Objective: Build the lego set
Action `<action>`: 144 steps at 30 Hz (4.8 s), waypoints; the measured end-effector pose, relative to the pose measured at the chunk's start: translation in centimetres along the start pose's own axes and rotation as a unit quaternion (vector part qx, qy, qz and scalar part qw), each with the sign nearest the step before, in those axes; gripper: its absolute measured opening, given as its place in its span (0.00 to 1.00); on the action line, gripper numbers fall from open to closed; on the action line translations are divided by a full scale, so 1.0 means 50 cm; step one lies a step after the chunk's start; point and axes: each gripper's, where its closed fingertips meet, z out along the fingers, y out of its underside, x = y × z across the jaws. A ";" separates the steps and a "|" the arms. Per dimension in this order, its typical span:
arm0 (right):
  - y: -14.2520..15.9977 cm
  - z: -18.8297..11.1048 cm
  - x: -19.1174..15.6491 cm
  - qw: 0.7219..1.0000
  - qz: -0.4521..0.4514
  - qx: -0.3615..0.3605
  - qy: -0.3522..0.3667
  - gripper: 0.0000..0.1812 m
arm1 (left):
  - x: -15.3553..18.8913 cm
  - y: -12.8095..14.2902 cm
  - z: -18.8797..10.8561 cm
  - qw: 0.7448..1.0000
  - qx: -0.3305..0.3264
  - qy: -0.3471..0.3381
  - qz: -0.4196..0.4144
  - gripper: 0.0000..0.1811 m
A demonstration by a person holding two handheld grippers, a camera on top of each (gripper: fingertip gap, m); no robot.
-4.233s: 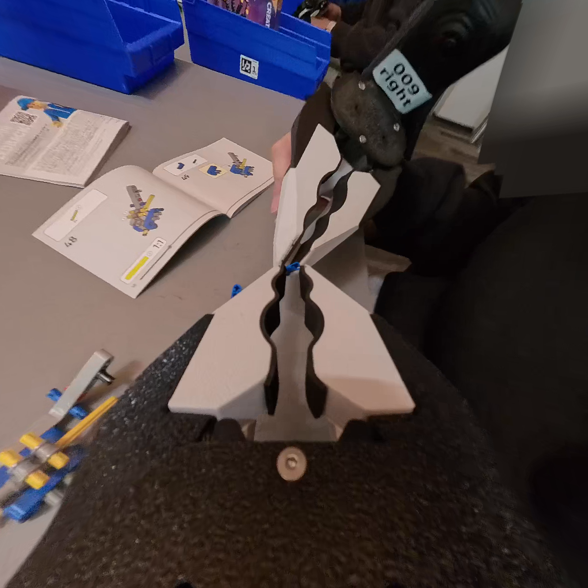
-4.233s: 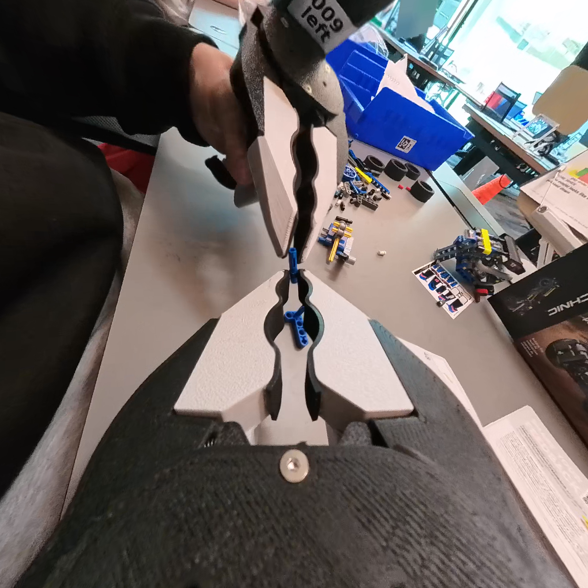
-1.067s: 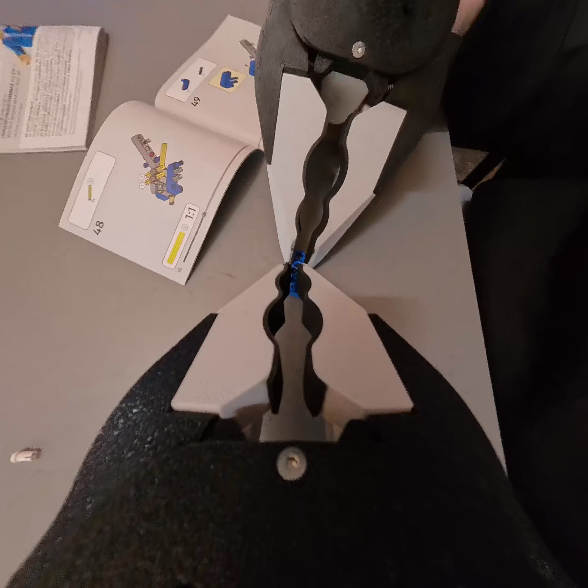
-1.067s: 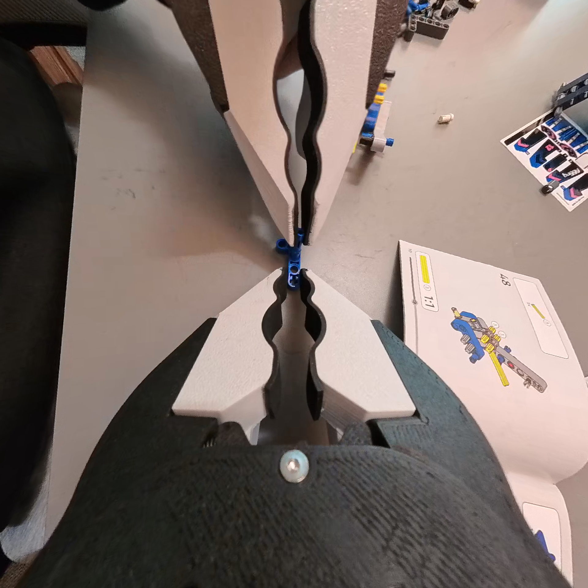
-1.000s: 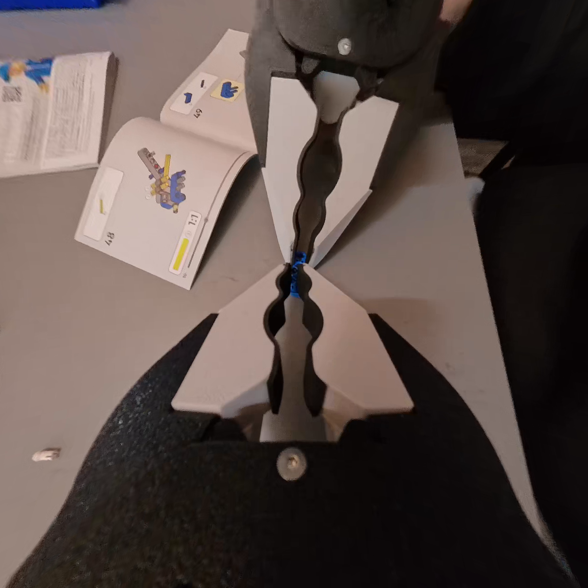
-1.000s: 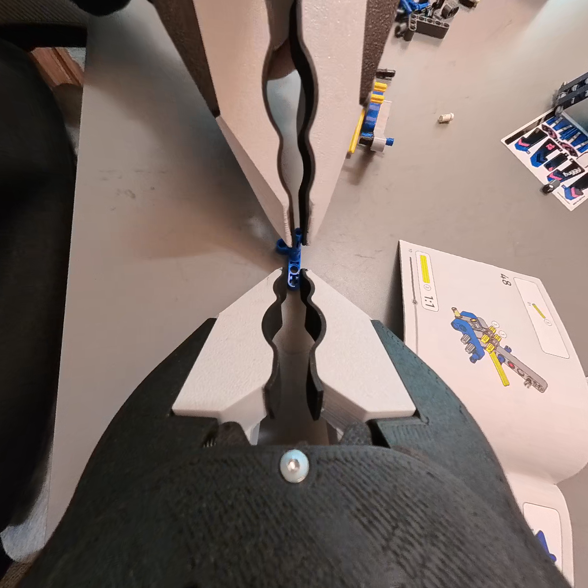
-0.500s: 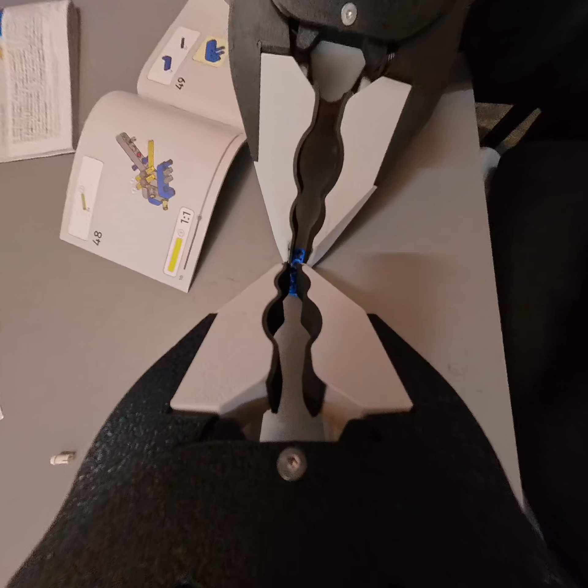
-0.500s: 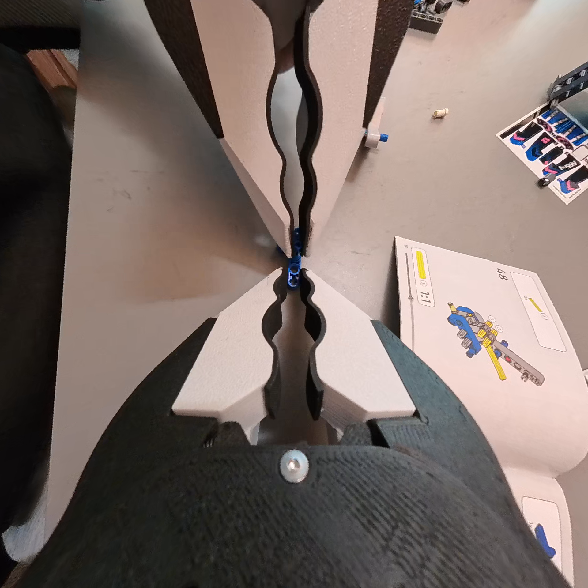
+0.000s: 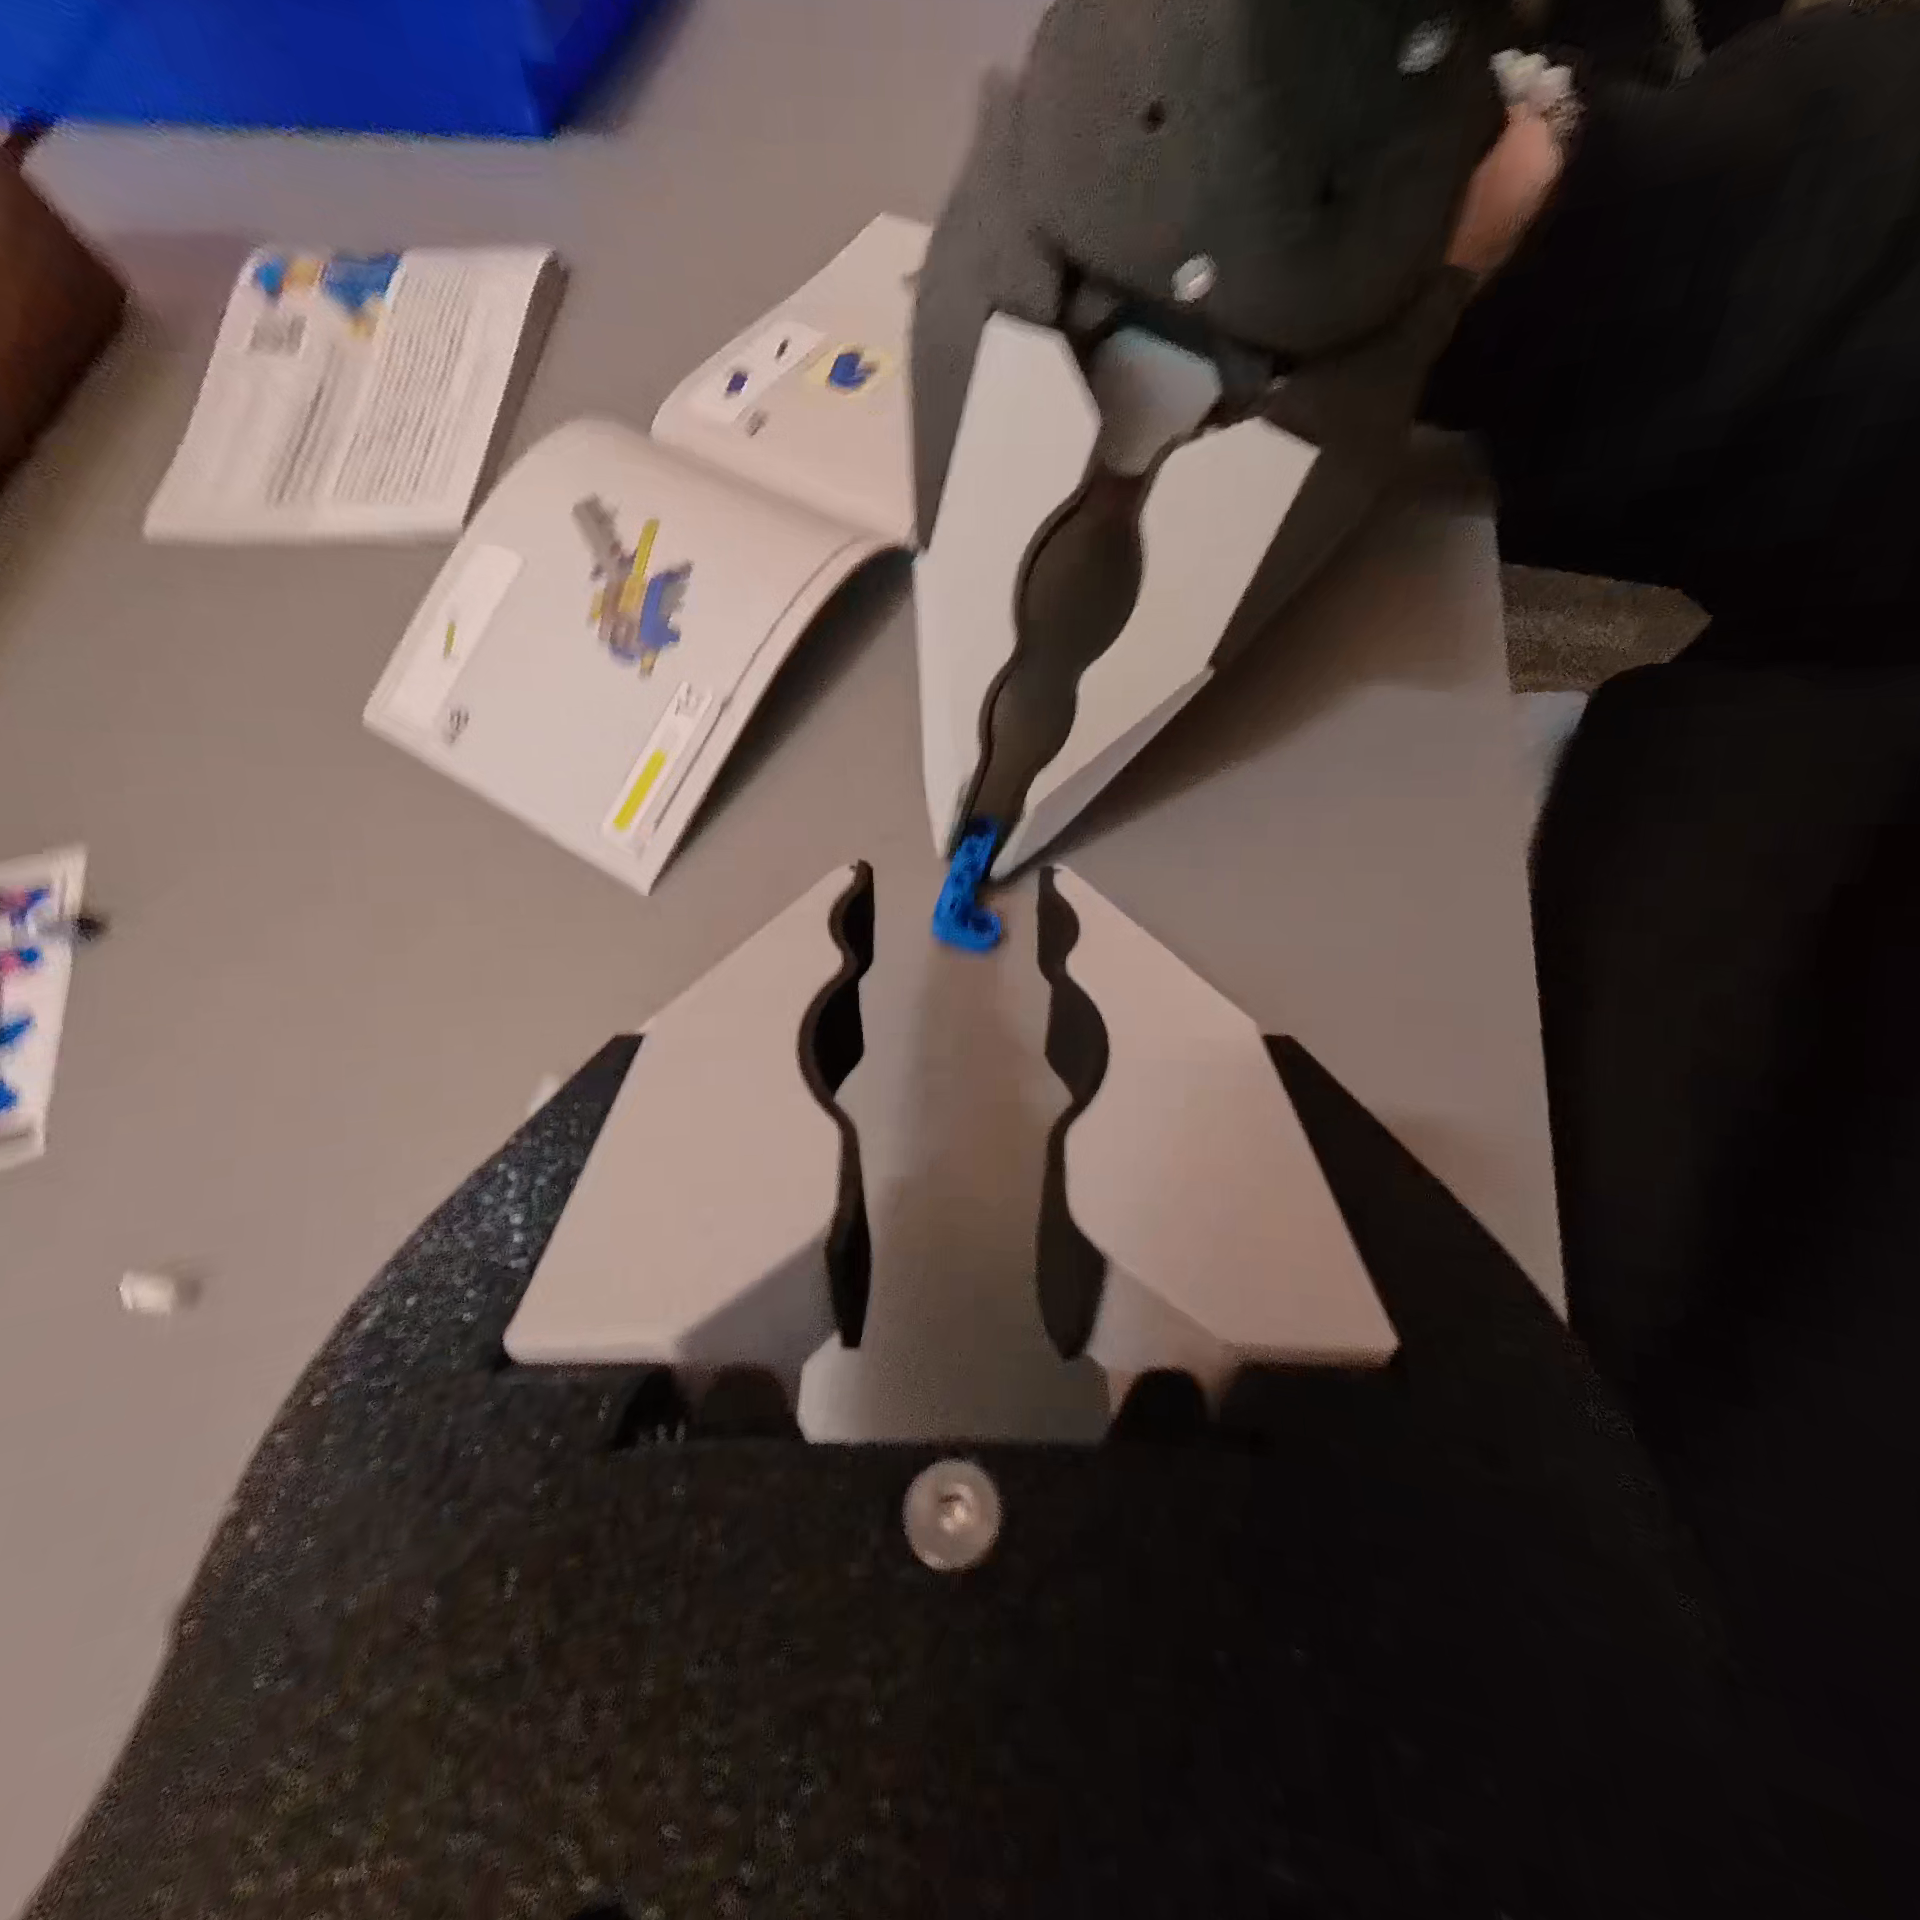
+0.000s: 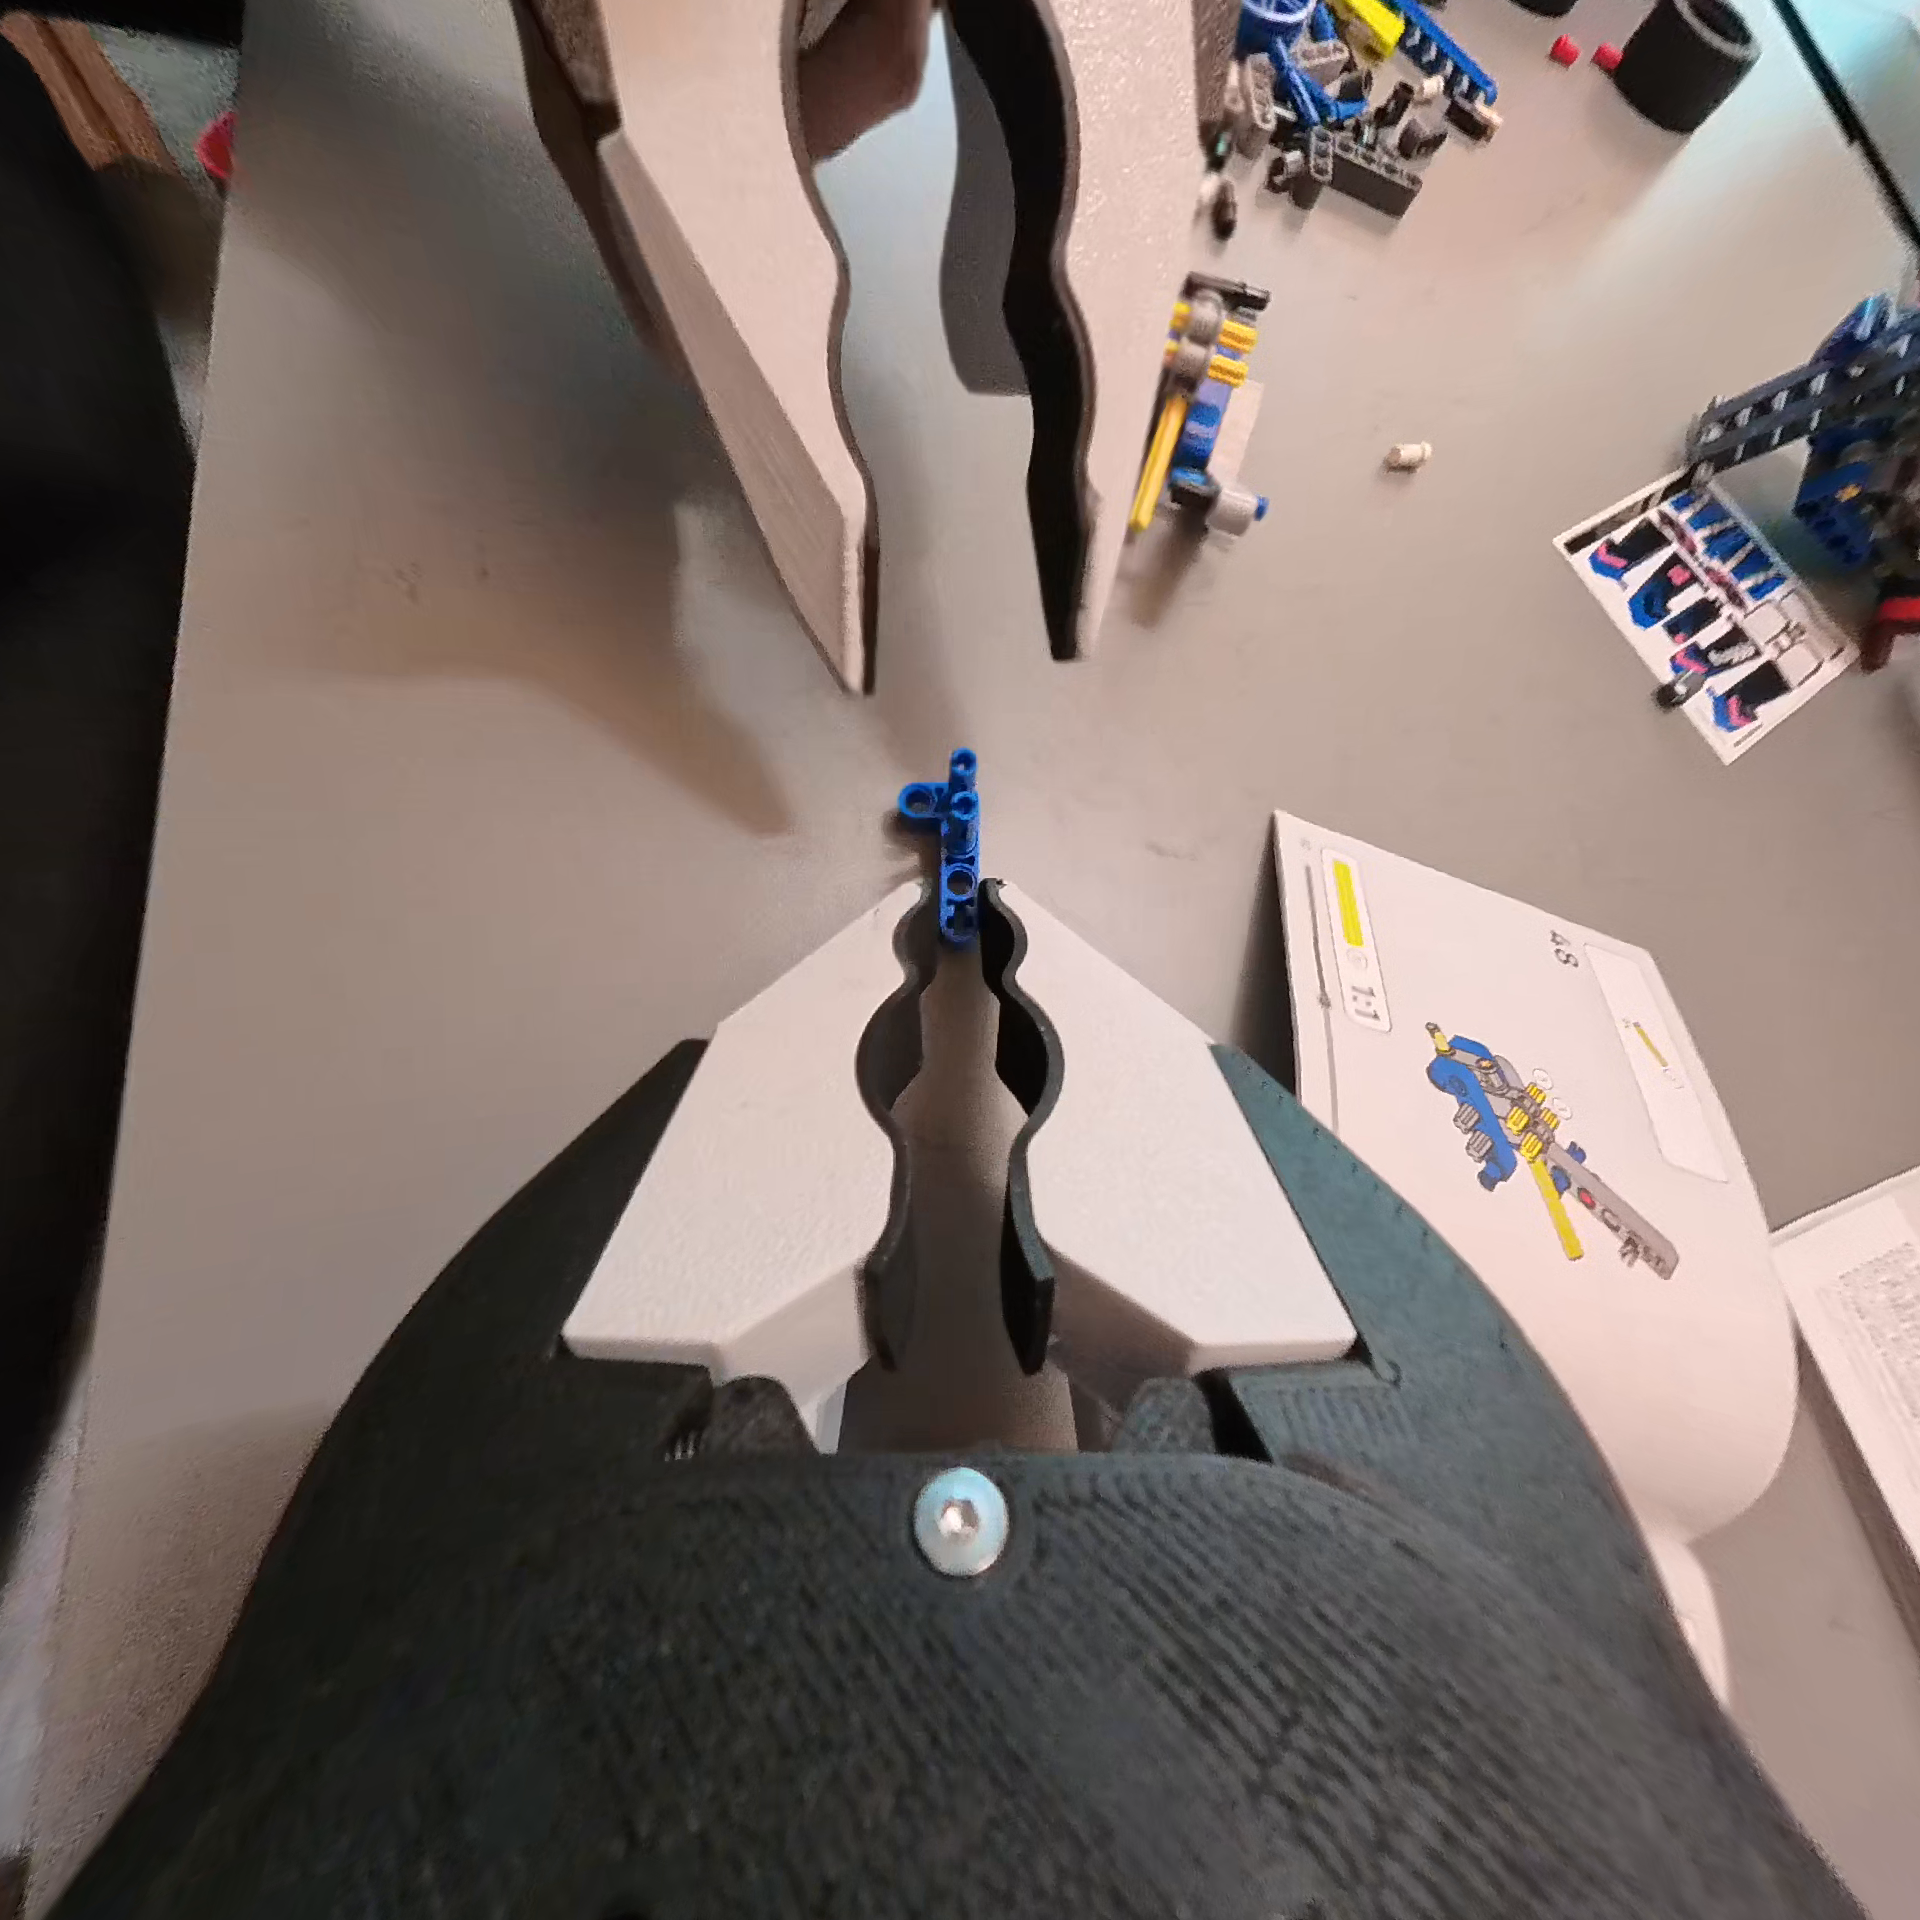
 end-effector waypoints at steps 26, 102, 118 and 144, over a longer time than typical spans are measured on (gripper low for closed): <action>-0.248 0.063 0.066 0.831 -0.421 0.023 0.363 0.03 | -0.077 0.036 -0.202 0.989 0.082 0.073 -0.099 0.16; -0.159 0.202 0.106 0.992 0.117 0.006 0.037 0.25 | -0.203 0.135 -0.138 0.966 -0.020 0.141 0.215 0.02; -0.162 0.202 0.101 0.994 0.101 0.008 0.043 0.24 | -0.206 0.131 -0.142 0.972 0.000 0.131 0.197 0.03; -0.176 0.207 0.087 0.993 0.099 0.008 0.064 0.20 | -0.192 0.134 -0.144 0.957 0.017 0.126 0.261 0.02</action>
